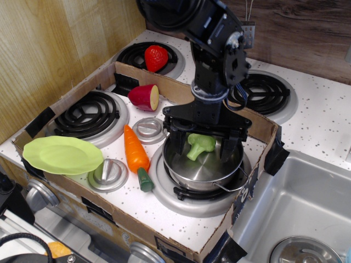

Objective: Take broccoli out of pan

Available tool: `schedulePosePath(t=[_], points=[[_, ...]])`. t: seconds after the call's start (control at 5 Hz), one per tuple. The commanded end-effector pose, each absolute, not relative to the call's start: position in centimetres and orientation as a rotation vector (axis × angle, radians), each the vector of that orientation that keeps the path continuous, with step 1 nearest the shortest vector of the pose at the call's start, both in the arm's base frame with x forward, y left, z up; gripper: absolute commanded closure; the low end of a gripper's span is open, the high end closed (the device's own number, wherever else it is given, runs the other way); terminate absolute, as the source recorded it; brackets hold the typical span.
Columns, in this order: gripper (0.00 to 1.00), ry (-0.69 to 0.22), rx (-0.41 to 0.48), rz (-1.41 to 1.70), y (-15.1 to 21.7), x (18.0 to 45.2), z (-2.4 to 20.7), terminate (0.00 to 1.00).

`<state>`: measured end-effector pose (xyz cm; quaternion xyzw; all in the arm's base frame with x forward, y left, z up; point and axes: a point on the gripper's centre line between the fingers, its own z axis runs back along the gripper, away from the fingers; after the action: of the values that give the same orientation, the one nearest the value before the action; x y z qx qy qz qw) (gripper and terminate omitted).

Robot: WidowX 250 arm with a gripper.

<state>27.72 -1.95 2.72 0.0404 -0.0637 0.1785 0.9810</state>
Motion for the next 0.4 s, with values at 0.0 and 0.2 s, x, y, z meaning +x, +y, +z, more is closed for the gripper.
schedulePosePath(t=[0.0, 0.2], points=[[0.0, -0.165, 0.042, 0.392, -2.51, 28.8, 2.6, 0.0], [1.0, -0.15, 0.048, 0.424, -2.7, 28.56, 2.56, 0.0]])
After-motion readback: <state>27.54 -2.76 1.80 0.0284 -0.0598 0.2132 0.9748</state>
